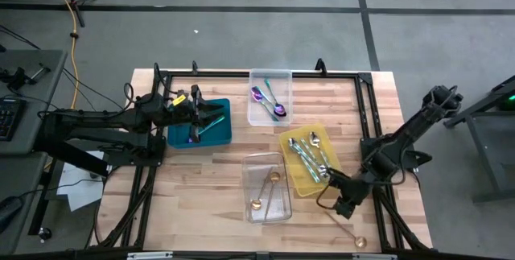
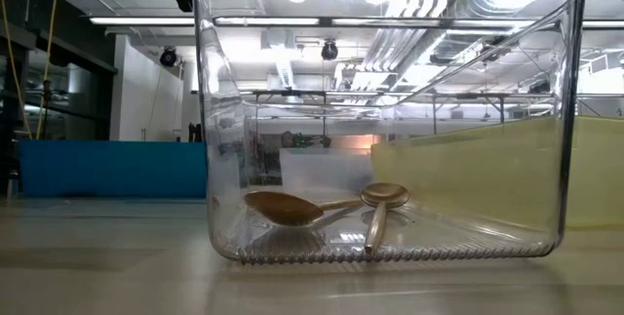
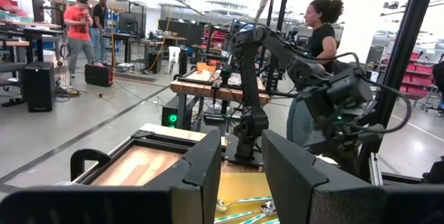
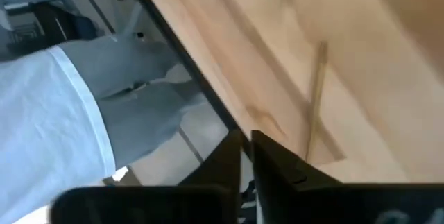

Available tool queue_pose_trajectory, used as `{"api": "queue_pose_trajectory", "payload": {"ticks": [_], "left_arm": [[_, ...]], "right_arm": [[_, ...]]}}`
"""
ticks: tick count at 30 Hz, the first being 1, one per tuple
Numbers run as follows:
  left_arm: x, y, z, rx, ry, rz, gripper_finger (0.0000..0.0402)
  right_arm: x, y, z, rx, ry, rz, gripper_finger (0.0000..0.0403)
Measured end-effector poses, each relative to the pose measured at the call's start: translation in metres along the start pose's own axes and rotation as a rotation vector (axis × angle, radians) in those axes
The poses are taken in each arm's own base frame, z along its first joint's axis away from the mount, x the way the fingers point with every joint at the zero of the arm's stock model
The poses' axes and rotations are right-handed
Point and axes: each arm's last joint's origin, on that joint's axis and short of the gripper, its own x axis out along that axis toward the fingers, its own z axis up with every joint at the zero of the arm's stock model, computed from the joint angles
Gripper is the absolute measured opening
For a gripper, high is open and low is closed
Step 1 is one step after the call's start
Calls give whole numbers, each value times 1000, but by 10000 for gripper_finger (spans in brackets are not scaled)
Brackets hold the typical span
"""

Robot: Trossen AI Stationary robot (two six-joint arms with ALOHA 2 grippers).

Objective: Sort silverware by color (type)
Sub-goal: Put the gold spoon into the transparent bin

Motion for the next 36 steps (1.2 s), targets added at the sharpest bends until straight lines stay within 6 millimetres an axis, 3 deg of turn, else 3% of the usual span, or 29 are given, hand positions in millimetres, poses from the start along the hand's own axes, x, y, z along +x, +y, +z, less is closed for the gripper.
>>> {"api": "queue_pose_trajectory", "payload": {"ticks": [8,11,17,22,27,31,36], "left_arm": [[0,0,0,0,0,0,99],[0,0,0,0,1,0,99],[0,1,-1,0,10,21,99],[0,1,-1,1,13,24,99],[0,1,-2,1,17,25,99],[0,1,-2,1,20,25,99],[0,1,-2,1,20,25,99]], "right_arm": [[48,10,-26,13,93,27,157],[68,14,-32,35,135,7,186],[84,35,-35,41,141,-104,193],[82,49,-41,41,87,-394,193],[99,45,-49,38,84,-571,193],[118,33,-52,39,116,-607,193],[126,17,-49,68,123,-613,193]]}}
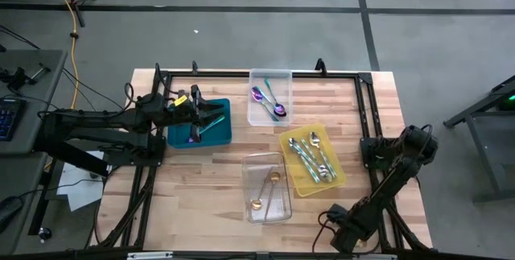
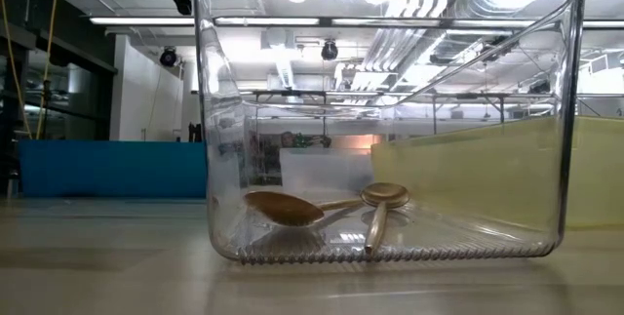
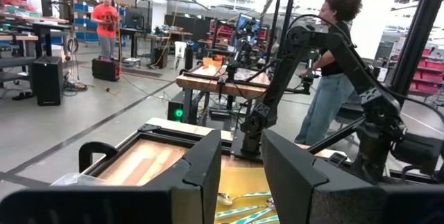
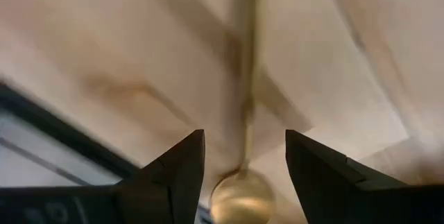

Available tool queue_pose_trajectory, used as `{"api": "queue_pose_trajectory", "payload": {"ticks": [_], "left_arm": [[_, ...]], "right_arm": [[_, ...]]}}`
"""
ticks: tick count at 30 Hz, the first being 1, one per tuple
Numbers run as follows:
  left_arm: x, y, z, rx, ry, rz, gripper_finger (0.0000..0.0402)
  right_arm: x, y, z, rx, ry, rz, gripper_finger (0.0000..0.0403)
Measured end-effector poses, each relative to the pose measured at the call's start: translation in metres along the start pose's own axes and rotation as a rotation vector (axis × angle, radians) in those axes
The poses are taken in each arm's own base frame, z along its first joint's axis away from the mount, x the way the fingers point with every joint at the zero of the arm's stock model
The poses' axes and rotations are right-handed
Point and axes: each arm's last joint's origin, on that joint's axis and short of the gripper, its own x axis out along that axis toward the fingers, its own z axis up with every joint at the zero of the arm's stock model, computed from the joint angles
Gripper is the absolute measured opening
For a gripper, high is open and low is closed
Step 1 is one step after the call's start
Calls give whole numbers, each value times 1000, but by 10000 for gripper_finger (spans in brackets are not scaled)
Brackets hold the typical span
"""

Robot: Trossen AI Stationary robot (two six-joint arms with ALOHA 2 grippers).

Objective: Sort silverware by color (type)
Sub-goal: Put the gold spoon into the transparent bin

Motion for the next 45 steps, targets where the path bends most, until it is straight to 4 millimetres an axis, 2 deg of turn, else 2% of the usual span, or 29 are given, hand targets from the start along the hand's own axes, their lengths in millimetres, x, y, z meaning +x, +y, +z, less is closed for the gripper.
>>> {"api": "queue_pose_trajectory", "payload": {"ticks": [15,19,27,39,45], "left_arm": [[0,0,0,-1,-1,3,99],[0,0,0,-1,-2,16,99],[0,1,0,-1,-3,30,99],[0,1,0,0,-3,30,99],[0,1,0,-1,-3,30,99]], "right_arm": [[16,-10,3,51,99,40,185],[17,-11,3,83,114,39,141],[18,-10,4,86,107,47,13],[13,-5,2,2,98,64,4],[-4,-11,0,-11,29,65,2]]}}
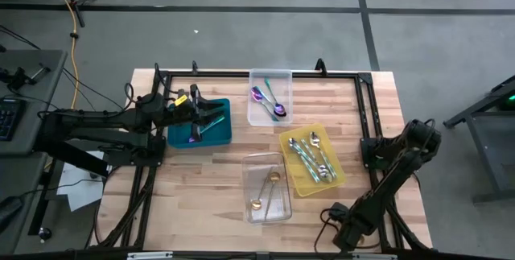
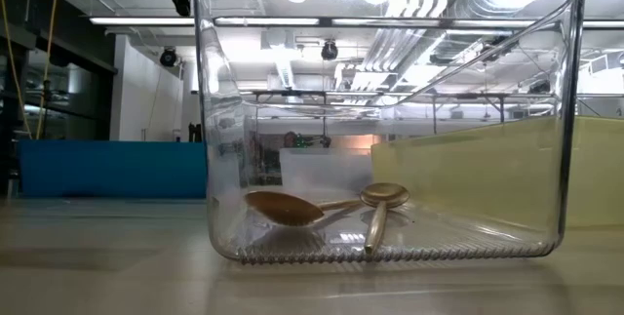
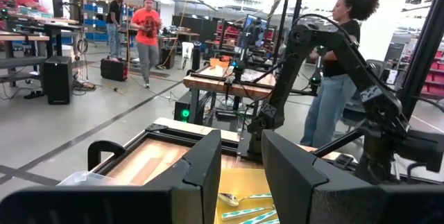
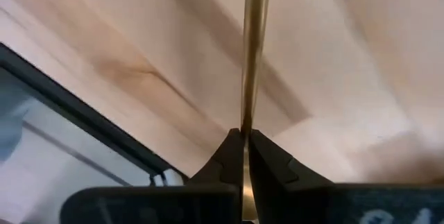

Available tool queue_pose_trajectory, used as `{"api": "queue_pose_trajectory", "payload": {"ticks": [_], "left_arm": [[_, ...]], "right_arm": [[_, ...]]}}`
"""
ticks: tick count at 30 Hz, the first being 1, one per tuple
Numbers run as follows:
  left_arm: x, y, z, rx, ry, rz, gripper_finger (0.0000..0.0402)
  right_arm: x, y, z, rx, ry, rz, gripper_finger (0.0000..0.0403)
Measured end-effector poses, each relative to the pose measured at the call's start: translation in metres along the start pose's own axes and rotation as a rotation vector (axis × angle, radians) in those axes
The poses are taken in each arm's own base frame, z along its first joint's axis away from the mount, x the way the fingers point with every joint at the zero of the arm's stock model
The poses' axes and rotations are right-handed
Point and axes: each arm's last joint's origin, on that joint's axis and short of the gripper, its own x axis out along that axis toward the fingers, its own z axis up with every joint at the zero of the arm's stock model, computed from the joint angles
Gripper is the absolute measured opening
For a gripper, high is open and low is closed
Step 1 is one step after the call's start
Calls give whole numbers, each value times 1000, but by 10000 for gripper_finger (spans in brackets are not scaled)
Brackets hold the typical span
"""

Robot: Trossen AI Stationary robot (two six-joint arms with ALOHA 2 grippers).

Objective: Sort silverware by color (type)
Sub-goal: Put the gold spoon into the transparent bin

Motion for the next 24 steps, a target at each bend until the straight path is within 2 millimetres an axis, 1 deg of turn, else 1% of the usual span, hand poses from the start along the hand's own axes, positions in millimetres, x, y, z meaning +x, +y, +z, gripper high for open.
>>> {"api": "queue_pose_trajectory", "payload": {"ticks": [3,6,10,13,16,18,20,24], "left_arm": [[0,0,0,0,-1,0,99],[0,0,0,0,-1,0,99],[0,0,0,0,-1,0,99],[0,0,0,0,-1,0,99],[0,0,0,0,-2,0,99],[0,0,1,-1,-12,-2,99],[0,-1,5,-4,-53,-7,99],[-1,-2,13,-10,-137,-18,99]], "right_arm": [[-12,-6,-2,-7,-23,-17,2],[-25,-9,-5,-59,-41,12,1],[-46,-10,-10,-235,-52,95,1],[-68,-13,-16,-391,-54,191,1],[-94,-20,-18,-482,-96,290,1],[-113,-26,-11,-502,-167,343,1],[-132,-34,1,-498,-270,377,0],[-167,-52,35,-474,-555,395,0]]}}
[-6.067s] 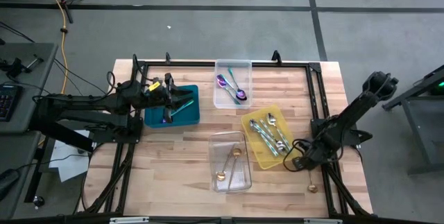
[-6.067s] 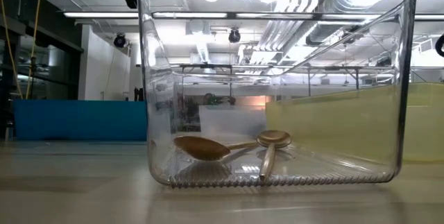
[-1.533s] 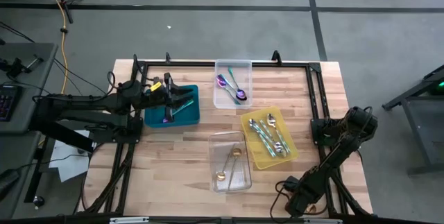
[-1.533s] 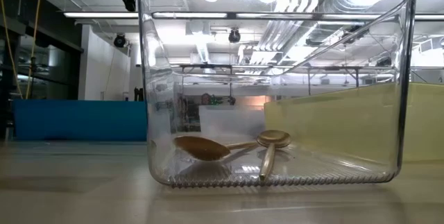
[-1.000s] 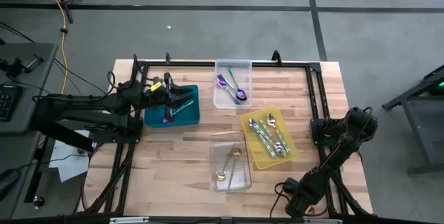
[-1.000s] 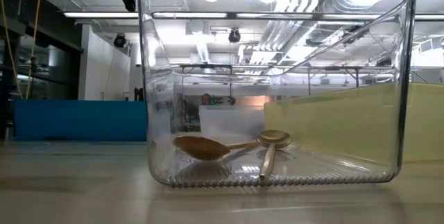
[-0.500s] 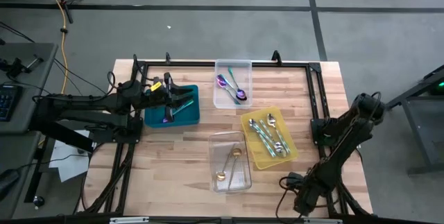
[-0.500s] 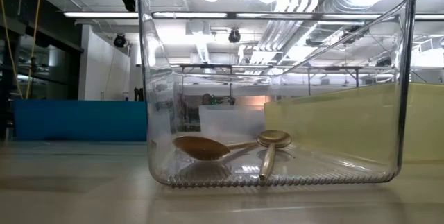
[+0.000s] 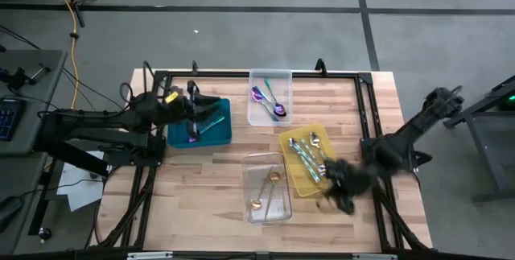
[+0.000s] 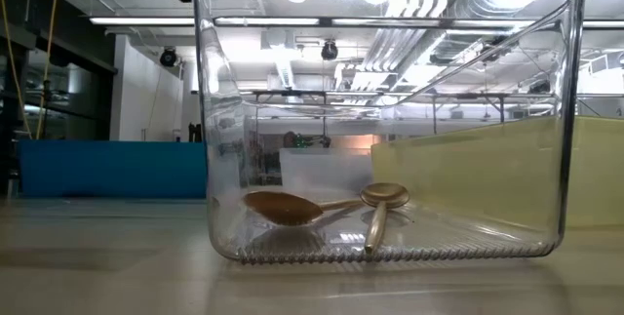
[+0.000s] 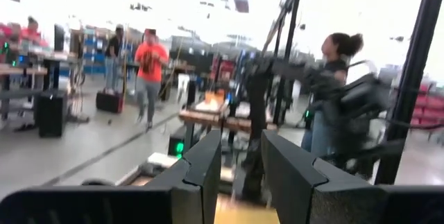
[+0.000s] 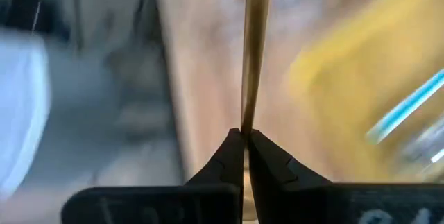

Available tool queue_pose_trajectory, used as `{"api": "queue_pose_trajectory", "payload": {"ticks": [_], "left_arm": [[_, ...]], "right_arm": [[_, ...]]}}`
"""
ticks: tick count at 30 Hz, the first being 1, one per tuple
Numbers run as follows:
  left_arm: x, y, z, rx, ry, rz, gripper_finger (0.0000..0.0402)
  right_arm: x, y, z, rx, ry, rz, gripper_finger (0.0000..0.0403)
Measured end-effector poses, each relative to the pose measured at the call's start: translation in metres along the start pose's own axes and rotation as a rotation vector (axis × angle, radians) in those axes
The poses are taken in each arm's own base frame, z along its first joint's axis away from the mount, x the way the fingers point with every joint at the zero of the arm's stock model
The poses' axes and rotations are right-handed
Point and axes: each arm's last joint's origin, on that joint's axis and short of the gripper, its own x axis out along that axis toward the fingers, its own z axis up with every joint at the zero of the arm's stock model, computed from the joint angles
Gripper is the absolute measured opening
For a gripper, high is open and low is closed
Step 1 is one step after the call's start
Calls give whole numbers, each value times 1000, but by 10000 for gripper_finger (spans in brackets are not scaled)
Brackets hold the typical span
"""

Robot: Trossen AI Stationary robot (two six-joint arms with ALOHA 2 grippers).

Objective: Sort silverware by color (type)
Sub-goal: Put the gold spoon into the transparent bin

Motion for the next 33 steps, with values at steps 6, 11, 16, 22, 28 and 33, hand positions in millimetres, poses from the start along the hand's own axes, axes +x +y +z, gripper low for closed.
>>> {"api": "queue_pose_trajectory", "payload": {"ticks": [6,11,16,22,28,33], "left_arm": [[0,-1,7,-65,-69,-11,99],[1,-1,5,-110,-63,-12,99],[10,-4,-3,-136,-16,-21,99],[35,-12,-9,-108,55,-78,99],[48,-14,-15,-110,98,-133,99],[48,-14,-15,-110,104,-131,99]], "right_arm": [[-15,-40,63,-91,-339,-143,0],[-18,-65,112,-180,-543,-161,0],[-19,-88,145,-240,-657,-139,0],[-17,-106,163,-302,-698,-142,0],[-17,-113,165,-313,-679,-117,0],[-17,-112,165,-342,-677,-125,0]]}}
